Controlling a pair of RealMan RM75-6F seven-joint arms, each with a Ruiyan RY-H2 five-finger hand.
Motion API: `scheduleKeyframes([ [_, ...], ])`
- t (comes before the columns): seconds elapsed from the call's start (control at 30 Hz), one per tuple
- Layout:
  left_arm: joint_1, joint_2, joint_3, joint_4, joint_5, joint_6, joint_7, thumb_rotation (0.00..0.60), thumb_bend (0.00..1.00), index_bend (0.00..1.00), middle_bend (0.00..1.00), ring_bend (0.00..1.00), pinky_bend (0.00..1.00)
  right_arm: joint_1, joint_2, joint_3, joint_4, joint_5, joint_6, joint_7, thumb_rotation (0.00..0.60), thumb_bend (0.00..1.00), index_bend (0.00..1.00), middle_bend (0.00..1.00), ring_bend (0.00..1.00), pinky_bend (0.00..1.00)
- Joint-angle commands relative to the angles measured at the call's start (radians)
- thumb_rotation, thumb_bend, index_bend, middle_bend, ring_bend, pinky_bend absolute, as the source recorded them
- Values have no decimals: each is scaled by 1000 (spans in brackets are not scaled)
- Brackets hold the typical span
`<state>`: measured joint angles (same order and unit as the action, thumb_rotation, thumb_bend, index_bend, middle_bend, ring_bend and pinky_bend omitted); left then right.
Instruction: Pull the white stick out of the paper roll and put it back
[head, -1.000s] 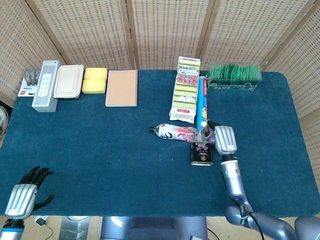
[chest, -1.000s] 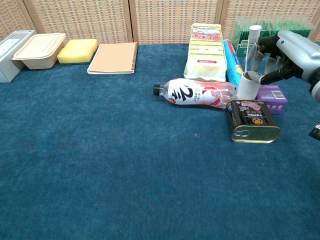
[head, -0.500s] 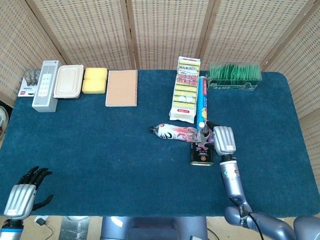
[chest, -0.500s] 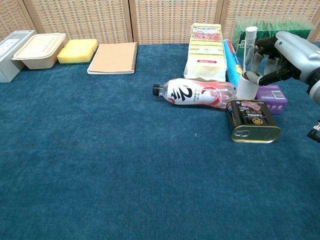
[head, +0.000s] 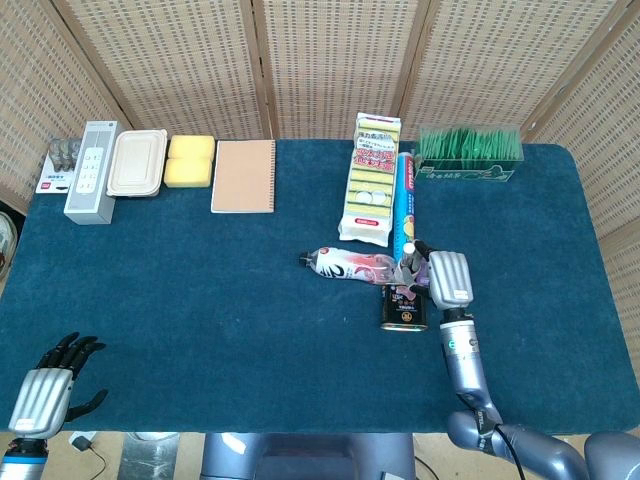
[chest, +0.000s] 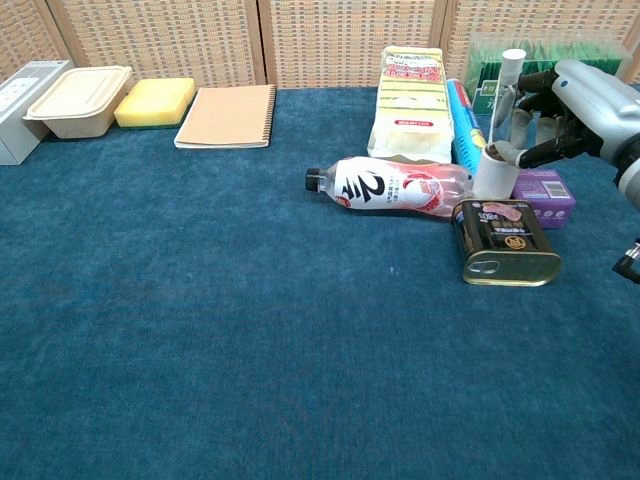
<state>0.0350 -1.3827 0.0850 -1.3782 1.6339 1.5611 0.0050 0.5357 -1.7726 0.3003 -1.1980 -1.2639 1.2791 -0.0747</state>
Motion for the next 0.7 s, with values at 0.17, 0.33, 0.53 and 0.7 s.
scheduleKeyframes([
  [0.17, -1, 0, 0, -2, -1, -2, 1, 600, 181, 251, 221, 120, 245, 1, -2, 4, 2, 0, 4, 1, 600, 445, 515, 658, 745, 697],
  [0.33, -1, 0, -1, -2, -2, -3, 1, 600, 181, 251, 221, 120, 245, 2, 0, 6, 0, -1, 7, -1, 600, 446, 532, 676, 764, 703],
  [0.53, -1, 0, -1, 0, -2, -3, -2, 600, 180, 251, 221, 120, 245, 1, 7, 12, -13, 4, 9, -4, 600, 446, 536, 691, 780, 710],
  [0.7, 1, -1, -2, 5, -5, 0, -11, 600, 181, 251, 221, 120, 245, 0, 22, 21, -37, 6, 15, -11, 600, 447, 542, 700, 791, 717],
])
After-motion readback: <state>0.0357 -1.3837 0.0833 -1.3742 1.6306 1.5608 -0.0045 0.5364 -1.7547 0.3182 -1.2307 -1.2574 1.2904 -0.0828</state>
